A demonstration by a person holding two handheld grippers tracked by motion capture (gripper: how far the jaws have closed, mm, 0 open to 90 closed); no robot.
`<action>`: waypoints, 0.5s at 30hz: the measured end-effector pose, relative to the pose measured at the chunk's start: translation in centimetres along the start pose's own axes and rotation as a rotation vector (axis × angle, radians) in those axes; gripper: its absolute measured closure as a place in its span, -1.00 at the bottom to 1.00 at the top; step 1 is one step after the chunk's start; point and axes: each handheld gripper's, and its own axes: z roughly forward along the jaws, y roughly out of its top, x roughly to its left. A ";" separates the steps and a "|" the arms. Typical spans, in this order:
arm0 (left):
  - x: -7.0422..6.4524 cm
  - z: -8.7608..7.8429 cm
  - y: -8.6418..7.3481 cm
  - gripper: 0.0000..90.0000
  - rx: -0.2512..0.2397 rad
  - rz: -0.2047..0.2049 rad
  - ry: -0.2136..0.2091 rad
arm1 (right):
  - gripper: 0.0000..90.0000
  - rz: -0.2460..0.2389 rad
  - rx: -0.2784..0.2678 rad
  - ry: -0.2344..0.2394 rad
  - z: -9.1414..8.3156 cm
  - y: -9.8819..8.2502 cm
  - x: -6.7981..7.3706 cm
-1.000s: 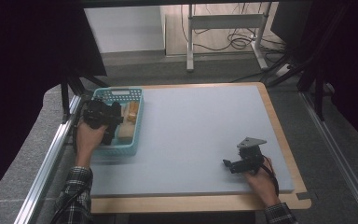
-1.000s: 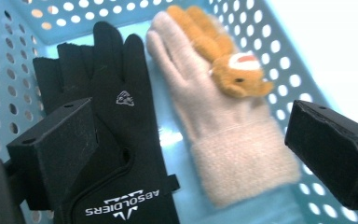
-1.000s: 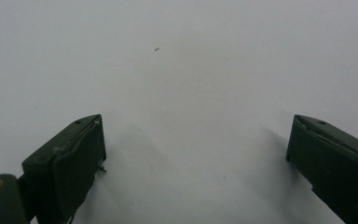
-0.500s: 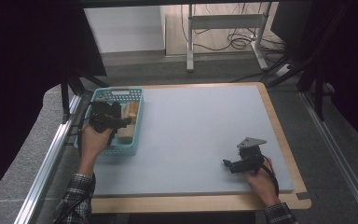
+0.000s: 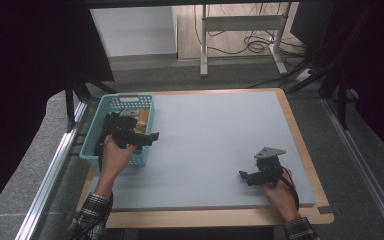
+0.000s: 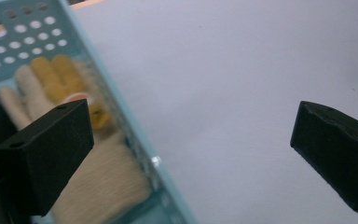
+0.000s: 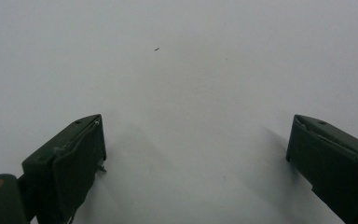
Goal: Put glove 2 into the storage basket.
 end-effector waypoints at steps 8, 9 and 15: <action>-2.7 0.9 0.2 -1.00 0.002 0.062 -0.044 | -0.90 0.000 0.000 0.000 0.0 0.0 0.0; -3.0 1.0 0.2 -1.00 0.001 0.068 -0.051 | -0.90 0.000 0.000 0.000 0.0 0.0 0.0; -5.2 1.8 0.0 -1.00 -0.002 0.106 -0.098 | -0.90 0.000 0.000 0.000 0.0 0.0 0.0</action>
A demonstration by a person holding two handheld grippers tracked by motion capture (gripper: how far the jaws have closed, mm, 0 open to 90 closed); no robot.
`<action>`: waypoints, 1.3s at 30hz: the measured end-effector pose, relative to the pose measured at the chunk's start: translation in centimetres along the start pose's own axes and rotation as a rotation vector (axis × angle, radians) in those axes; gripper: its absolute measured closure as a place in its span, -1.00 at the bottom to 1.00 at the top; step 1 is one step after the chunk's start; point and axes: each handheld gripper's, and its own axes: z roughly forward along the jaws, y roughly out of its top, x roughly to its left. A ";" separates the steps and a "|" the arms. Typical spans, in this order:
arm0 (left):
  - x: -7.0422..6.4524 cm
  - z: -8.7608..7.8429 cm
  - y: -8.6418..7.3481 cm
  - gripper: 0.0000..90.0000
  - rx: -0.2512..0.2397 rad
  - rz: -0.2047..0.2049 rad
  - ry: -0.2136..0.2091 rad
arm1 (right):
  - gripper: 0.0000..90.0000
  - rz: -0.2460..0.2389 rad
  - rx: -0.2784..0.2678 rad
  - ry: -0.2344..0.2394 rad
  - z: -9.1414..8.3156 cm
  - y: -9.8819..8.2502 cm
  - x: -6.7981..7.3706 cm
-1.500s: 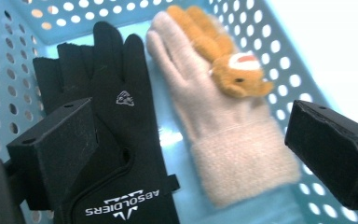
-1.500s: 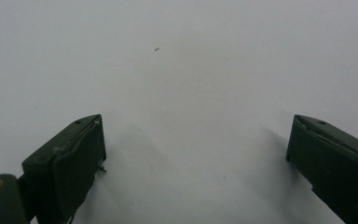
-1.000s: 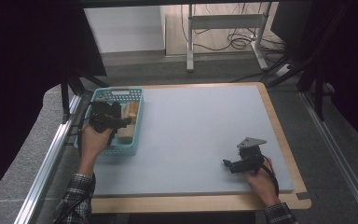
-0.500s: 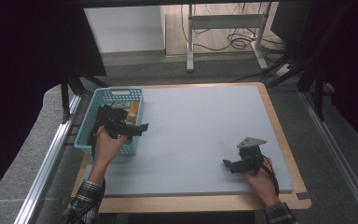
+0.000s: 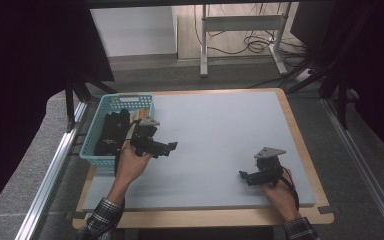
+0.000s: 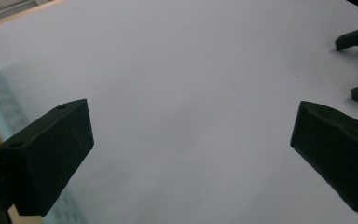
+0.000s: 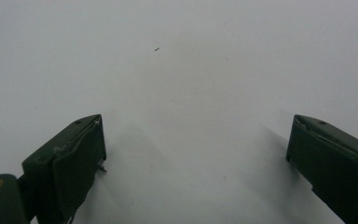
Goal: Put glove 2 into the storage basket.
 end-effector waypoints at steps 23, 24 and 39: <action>-4.8 5.1 -5.0 -1.00 0.041 0.089 -0.073 | -0.90 0.000 0.000 0.001 0.0 0.0 0.0; -4.9 5.4 -5.3 -1.00 0.044 0.086 -0.075 | -0.90 0.000 0.000 0.001 0.0 0.0 0.0; -5.4 7.6 -7.6 -1.00 0.121 0.123 -0.050 | -0.90 0.000 0.000 0.000 0.0 0.0 0.0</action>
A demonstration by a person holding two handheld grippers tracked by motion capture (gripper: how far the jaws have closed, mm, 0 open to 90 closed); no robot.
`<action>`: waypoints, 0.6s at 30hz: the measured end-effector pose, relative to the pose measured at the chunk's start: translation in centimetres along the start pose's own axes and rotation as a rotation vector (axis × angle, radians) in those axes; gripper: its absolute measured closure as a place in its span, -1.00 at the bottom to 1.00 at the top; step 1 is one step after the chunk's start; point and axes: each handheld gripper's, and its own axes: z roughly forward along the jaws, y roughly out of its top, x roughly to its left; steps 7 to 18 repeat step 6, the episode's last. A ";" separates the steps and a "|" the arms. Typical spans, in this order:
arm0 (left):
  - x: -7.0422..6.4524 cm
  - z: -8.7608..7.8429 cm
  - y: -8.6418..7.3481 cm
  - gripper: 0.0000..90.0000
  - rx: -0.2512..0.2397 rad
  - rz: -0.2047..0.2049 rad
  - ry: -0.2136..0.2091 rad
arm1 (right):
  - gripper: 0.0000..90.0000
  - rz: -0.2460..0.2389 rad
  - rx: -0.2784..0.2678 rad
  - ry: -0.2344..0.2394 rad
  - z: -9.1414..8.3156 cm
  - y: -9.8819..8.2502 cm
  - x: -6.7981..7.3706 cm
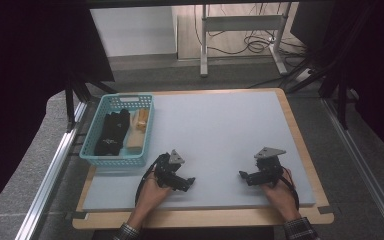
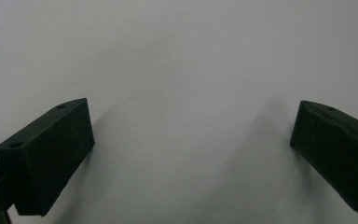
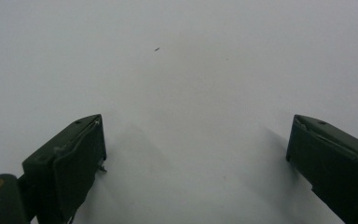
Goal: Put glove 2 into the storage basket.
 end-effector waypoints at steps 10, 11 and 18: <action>-0.1 0.0 0.0 -1.00 0.000 0.000 0.008 | -0.90 0.000 0.000 0.000 0.0 0.0 0.0; -0.1 0.0 0.0 -1.00 0.000 0.000 0.008 | -0.90 0.000 0.000 0.000 0.0 0.0 0.0; -0.1 0.0 0.0 -1.00 0.000 0.000 0.008 | -0.90 0.000 0.000 0.000 0.0 0.0 0.0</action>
